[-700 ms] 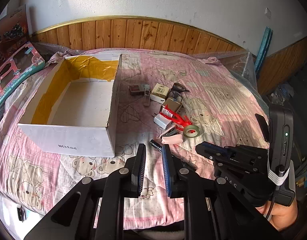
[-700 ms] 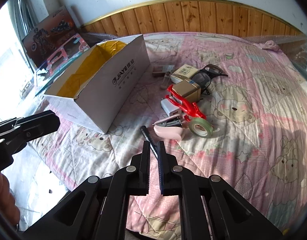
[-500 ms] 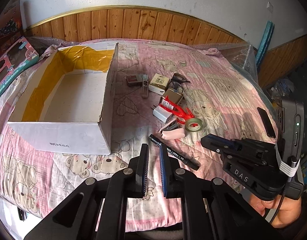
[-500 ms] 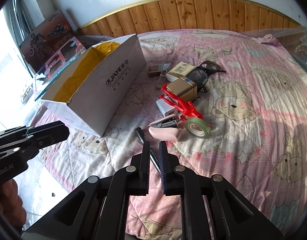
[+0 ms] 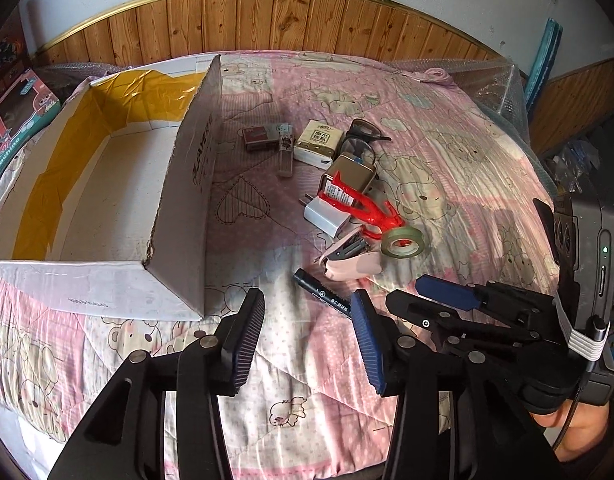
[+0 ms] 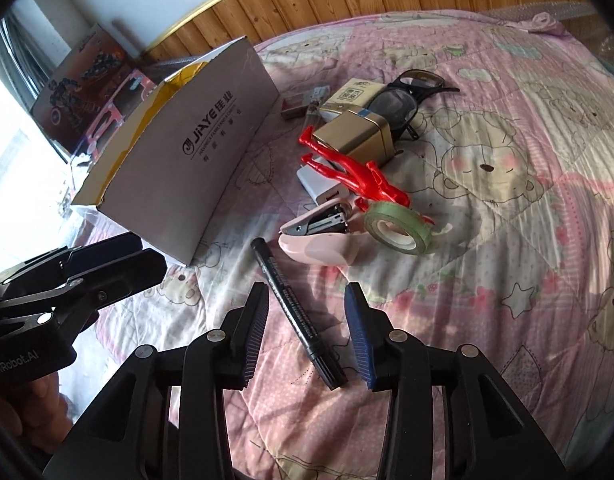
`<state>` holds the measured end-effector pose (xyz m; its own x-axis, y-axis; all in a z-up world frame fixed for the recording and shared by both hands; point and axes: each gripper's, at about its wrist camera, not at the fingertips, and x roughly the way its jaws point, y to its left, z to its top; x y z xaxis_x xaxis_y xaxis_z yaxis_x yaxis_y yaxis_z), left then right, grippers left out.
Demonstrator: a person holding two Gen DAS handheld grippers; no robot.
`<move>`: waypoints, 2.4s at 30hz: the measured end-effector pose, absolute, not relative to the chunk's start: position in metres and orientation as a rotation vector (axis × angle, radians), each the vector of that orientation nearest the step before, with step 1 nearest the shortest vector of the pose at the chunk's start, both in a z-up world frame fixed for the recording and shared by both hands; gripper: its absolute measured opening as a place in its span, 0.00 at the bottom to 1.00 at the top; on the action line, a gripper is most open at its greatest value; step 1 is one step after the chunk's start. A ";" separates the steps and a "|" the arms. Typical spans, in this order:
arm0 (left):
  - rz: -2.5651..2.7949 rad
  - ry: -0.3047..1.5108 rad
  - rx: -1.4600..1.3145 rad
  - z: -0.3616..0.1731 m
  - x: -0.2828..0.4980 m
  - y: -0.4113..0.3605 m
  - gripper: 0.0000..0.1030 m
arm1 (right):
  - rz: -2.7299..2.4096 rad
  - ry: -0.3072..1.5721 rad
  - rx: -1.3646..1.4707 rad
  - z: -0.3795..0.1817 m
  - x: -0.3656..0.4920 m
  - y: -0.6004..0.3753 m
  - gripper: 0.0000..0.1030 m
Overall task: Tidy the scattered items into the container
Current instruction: 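Grasp the pink stapler with the right tool while the left tool approaches the black marker, then close the left tool on the black marker and lift it, then carry the black marker and pink stapler over the white box with both tools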
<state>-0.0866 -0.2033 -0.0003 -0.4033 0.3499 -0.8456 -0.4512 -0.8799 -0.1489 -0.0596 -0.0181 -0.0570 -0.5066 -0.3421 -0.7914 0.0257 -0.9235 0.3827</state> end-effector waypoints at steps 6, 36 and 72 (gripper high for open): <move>2.228 0.068 -1.388 -0.018 -0.095 -0.197 0.45 | -2.442 -0.593 1.469 -0.080 -0.074 -0.004 0.41; 2.127 0.016 -1.527 -0.090 -0.128 -0.165 0.30 | -2.281 -0.787 1.383 -0.090 -0.154 -0.003 0.27; 2.182 0.178 -1.234 -0.025 -0.081 -0.134 0.14 | -2.535 -0.856 1.163 -0.027 -0.047 0.059 0.27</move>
<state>-0.0807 -0.1337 -0.0254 -0.3727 0.4476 -0.8129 -0.5736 -0.7997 -0.1773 -0.0468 0.0587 -0.0272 -0.6611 -0.4237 -0.6192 -0.0383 -0.8051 0.5919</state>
